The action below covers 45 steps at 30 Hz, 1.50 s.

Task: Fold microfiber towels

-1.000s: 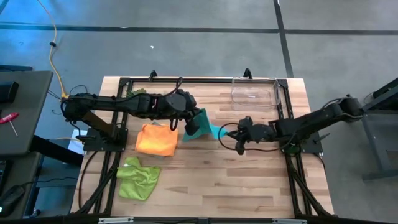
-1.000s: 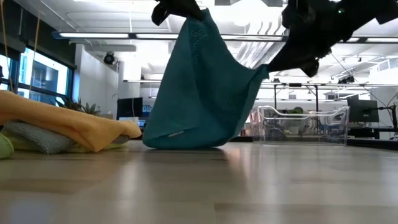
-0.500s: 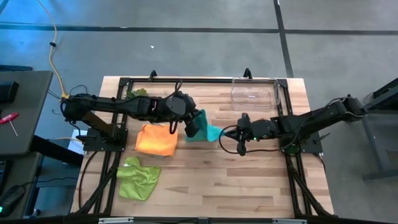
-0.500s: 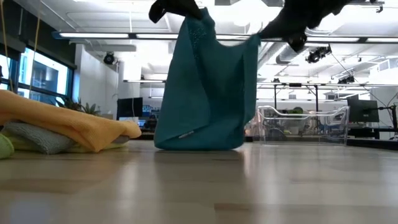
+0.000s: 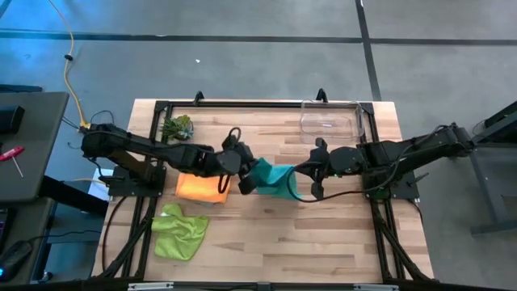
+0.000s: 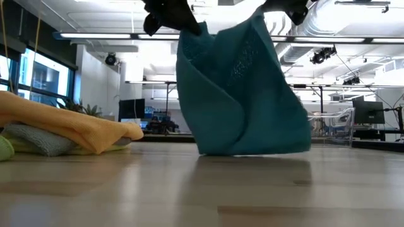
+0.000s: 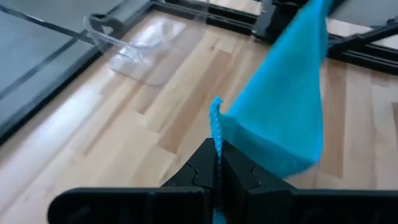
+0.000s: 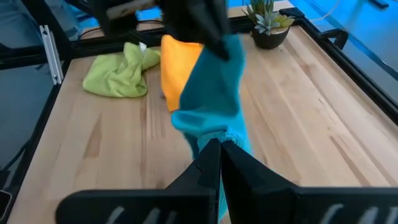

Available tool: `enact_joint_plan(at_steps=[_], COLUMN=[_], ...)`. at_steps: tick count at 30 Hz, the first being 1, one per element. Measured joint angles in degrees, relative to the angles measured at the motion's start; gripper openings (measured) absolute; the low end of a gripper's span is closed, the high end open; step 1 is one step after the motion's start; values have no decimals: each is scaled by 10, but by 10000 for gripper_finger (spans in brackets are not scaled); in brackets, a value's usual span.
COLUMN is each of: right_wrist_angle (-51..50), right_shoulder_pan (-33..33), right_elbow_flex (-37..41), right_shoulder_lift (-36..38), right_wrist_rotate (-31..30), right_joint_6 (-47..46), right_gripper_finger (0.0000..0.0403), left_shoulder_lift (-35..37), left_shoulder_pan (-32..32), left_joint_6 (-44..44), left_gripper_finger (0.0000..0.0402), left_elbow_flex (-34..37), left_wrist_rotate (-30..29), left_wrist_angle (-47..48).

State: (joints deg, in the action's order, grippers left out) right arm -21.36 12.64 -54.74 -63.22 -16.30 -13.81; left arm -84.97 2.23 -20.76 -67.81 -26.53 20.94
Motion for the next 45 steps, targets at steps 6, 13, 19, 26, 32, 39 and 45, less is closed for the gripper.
enact_joint_plan(at_steps=[6, 13, 19, 26, 32, 39, 45], right_wrist_angle=[-3, -3, -7, -31, -46, -77, -110], right_shoulder_pan=[0, 0, 2, 3, 3, 3, 3], right_elbow_flex=[0, 0, 0, 0, 0, 0, 0], right_shoulder_lift=[0, 0, 0, 0, 0, 0, 19], right_wrist_rotate=[0, 4, 4, 4, 4, 1, -6], right_joint_6=[4, 4, 4, 4, -9, -13, -20], right_gripper_finger=[0, 0, 0, 0, 0, 0, 0], left_shoulder_lift=[0, 0, 0, 0, 0, 6, 54], left_shoulder_pan=[25, 28, 23, 23, 22, 22, 3], left_joint_6=[-39, -41, -41, -40, -16, 0, 25], left_gripper_finger=[0, 0, 0, 0, 0, 0, 0], left_elbow_flex=[23, 23, 23, 23, 23, 23, 23], left_wrist_rotate=[-30, -36, -36, -36, -44, -46, -51], left_wrist_angle=[-15, -15, -15, -15, -15, -15, -10])
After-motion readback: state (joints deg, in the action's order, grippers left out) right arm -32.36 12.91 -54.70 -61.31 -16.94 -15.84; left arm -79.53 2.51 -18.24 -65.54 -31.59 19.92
